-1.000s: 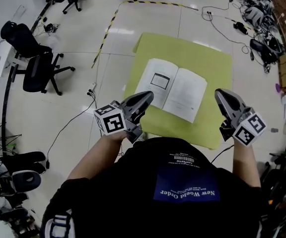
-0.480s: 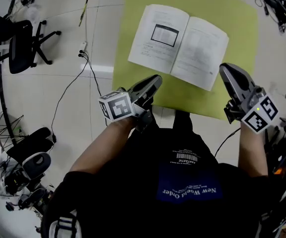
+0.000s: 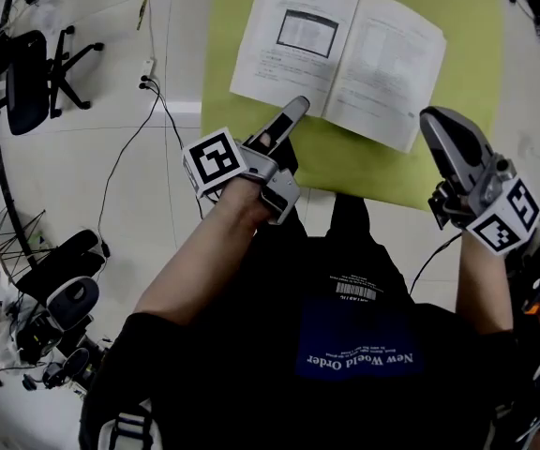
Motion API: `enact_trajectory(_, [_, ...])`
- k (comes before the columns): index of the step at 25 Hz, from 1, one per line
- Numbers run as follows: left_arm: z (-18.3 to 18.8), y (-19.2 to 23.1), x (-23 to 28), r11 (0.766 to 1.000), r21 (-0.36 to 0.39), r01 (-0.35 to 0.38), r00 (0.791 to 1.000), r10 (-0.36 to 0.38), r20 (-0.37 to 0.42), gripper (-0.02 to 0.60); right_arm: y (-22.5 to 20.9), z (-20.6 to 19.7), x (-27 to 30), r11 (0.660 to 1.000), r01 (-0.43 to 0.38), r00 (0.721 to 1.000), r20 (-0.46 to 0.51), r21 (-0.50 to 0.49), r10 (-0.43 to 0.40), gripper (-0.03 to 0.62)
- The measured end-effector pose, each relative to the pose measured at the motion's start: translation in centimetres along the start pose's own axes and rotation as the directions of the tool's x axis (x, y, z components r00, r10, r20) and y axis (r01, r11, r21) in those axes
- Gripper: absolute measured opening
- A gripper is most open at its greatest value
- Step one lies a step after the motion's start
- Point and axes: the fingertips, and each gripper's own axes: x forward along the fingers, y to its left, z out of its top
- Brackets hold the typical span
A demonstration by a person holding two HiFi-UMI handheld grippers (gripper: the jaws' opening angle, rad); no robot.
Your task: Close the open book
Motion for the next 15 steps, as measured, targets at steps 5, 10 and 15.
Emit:
enact_trajectory(5, [0.6, 0.6, 0.9, 0.994, -0.11, 0.028, 0.999, -0.024, 0.034, 0.328, 0.3, 0.2, -0.8, 1.0, 0.001, 1.0, 0.006, -0.003, -0.001, -0.014])
enact_trajectory(10, [3.0, -0.4, 1.8, 0.989, -0.107, 0.105, 0.99, -0.094, 0.105, 0.328, 0.0, 0.1, -1.2, 1.0, 0.009, 1.0, 0.007, -0.006, -0.009, -0.014])
enact_trajectory(15, [4.9, -1.0, 1.7, 0.98, -0.084, 0.182, 0.971, -0.166, 0.171, 0.327, 0.2, 0.1, -1.4, 1.0, 0.007, 1.0, 0.004, -0.015, -0.007, -0.014])
